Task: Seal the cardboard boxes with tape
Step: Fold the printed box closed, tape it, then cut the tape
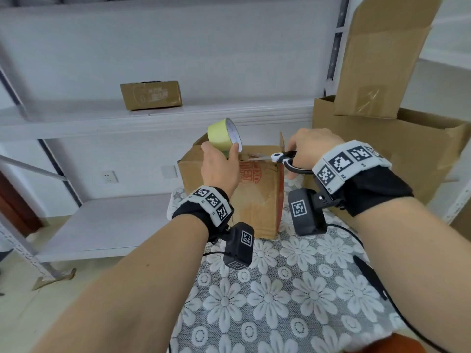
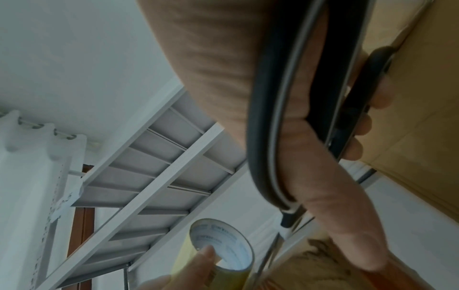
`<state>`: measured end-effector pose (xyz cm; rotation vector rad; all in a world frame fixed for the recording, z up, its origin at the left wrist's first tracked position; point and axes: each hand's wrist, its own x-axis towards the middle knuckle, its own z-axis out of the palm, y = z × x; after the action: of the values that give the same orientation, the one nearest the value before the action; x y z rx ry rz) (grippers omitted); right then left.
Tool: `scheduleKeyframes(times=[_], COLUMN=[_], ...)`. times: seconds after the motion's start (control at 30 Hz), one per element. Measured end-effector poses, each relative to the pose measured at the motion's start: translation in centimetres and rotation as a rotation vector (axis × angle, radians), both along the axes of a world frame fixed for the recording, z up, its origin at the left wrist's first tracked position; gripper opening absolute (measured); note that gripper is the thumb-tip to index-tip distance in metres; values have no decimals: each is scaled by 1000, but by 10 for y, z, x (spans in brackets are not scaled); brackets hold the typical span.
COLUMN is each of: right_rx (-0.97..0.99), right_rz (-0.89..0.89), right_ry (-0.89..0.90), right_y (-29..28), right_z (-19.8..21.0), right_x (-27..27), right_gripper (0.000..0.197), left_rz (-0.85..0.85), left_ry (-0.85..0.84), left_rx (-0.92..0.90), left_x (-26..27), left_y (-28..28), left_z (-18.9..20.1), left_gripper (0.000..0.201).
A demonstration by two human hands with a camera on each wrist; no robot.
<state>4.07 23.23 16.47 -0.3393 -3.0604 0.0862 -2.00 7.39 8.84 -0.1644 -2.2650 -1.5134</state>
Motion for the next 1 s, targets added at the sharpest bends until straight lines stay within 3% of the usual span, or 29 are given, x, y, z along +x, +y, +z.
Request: scheduleKeyframes(times=[0.4,0.7,1.0], right_rx=[-136,-92,-70], right_rz=[99,90,148], right_ry=[-6,-26,-18], right_y=[-20,-15,-18], right_z=[-10,-9,-11], right_x=[-20,-22,-25], right_gripper=[44,37,55], left_rz=[-17,-26,-2], left_ry=[14,7,61], left_rx=[44,5,-36], left_x=[-2,-2,-3], left_y=[-3,0,-2], left_z=[1,0,1], left_gripper=[35,36,37])
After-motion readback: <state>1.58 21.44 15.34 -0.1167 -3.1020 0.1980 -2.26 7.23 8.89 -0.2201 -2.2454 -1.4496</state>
